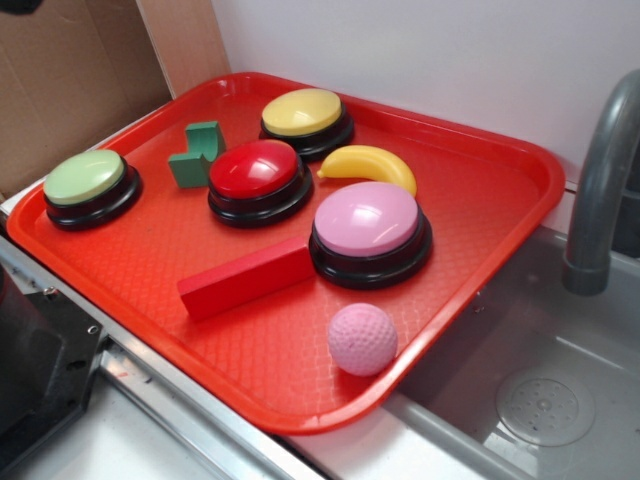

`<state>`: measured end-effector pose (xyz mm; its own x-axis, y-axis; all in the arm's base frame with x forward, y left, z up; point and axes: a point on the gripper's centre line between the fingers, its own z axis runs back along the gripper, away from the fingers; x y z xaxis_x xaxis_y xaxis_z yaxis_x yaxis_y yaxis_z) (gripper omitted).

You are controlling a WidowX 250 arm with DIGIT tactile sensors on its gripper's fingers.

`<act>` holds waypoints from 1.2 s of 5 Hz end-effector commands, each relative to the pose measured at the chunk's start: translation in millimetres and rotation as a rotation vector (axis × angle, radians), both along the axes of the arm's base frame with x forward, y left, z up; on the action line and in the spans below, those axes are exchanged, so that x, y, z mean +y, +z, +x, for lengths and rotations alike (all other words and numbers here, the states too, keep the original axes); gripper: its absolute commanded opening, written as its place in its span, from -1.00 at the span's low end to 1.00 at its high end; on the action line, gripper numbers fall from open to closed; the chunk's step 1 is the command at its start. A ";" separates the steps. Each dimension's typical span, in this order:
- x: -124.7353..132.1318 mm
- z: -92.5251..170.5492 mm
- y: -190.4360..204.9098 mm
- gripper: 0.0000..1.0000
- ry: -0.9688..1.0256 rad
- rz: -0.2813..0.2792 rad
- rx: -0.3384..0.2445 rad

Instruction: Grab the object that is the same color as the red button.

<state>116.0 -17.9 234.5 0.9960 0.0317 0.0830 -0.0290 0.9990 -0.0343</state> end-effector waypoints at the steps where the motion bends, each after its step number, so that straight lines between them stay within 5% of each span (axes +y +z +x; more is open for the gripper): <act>1: 0.0 0.0 0.0 1.00 0.000 0.000 0.000; 2: -30.7 24.3 -36.8 1.00 -0.241 0.000 -0.037; 4: -54.8 38.9 -98.4 1.00 -0.395 -0.026 -0.160; 6: -66.8 46.2 -157.1 1.00 -0.380 0.007 -0.131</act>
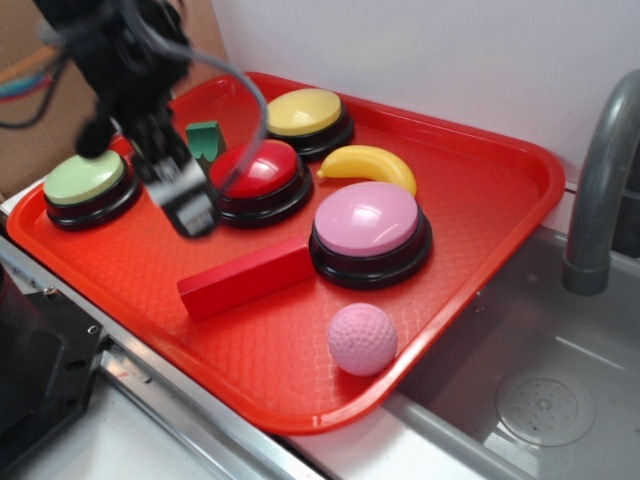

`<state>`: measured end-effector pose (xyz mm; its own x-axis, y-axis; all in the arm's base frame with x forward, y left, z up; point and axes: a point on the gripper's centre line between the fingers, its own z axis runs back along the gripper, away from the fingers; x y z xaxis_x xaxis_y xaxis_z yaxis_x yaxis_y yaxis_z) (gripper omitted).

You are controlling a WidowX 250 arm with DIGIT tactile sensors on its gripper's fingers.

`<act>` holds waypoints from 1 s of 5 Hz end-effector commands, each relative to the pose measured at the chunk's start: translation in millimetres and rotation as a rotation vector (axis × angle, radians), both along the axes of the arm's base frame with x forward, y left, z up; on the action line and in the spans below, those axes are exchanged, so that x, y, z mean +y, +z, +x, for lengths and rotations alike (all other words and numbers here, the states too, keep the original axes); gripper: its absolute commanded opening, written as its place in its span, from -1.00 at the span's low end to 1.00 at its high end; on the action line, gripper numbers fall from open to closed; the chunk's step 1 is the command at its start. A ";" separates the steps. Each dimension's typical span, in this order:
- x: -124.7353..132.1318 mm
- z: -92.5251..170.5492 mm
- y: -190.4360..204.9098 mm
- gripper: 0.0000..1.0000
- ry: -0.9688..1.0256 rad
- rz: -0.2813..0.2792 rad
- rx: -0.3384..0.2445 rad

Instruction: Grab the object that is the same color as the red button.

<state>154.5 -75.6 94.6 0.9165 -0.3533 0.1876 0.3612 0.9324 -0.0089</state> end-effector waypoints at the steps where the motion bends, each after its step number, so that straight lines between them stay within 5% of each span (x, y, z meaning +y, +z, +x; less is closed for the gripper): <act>1: -10.7 9.8 -44.0 1.00 0.007 -0.015 0.017; 2: -12.1 10.1 -59.6 1.00 0.020 -0.017 0.040; 4: -11.1 9.1 -73.8 -1.00 0.056 0.000 0.081; 5: -6.4 10.5 -71.2 -1.00 0.087 -0.008 0.091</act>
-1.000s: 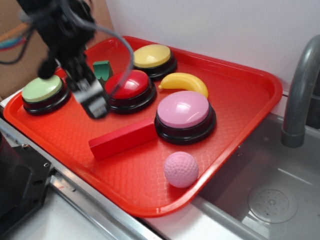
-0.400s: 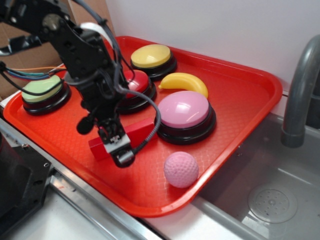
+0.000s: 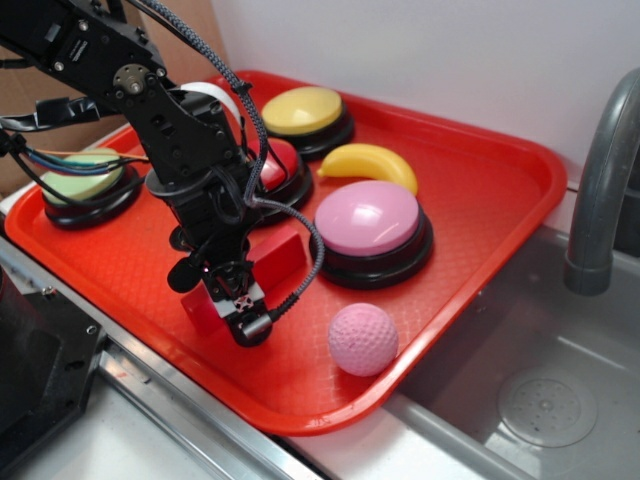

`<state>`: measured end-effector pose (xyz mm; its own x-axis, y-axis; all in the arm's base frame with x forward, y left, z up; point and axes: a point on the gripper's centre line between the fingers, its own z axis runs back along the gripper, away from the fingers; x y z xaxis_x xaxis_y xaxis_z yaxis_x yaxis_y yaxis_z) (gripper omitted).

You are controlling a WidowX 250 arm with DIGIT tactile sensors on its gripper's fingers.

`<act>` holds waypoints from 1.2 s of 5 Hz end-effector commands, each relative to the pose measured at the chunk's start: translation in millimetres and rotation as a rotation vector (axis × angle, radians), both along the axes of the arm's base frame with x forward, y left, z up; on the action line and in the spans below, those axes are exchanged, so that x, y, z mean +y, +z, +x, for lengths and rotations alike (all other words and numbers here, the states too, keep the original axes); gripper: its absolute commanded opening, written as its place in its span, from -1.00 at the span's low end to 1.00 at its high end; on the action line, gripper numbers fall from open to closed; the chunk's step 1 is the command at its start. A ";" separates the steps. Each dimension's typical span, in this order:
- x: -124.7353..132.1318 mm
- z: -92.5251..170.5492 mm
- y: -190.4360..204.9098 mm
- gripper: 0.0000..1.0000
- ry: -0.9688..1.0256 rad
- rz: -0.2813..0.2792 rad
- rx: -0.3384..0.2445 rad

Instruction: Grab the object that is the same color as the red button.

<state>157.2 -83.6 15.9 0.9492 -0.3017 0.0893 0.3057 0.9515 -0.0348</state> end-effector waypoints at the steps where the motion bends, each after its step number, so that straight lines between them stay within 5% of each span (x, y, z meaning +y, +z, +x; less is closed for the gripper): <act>1: 9.1 11.1 24.9 -1.00 0.115 -0.025 -0.002; 3: 62.6 18.5 105.4 -1.00 0.405 -0.083 -0.072; 5: 102.4 20.9 130.2 -1.00 0.484 -0.005 -0.079; 6: 105.4 22.1 126.4 1.00 0.420 -0.028 0.042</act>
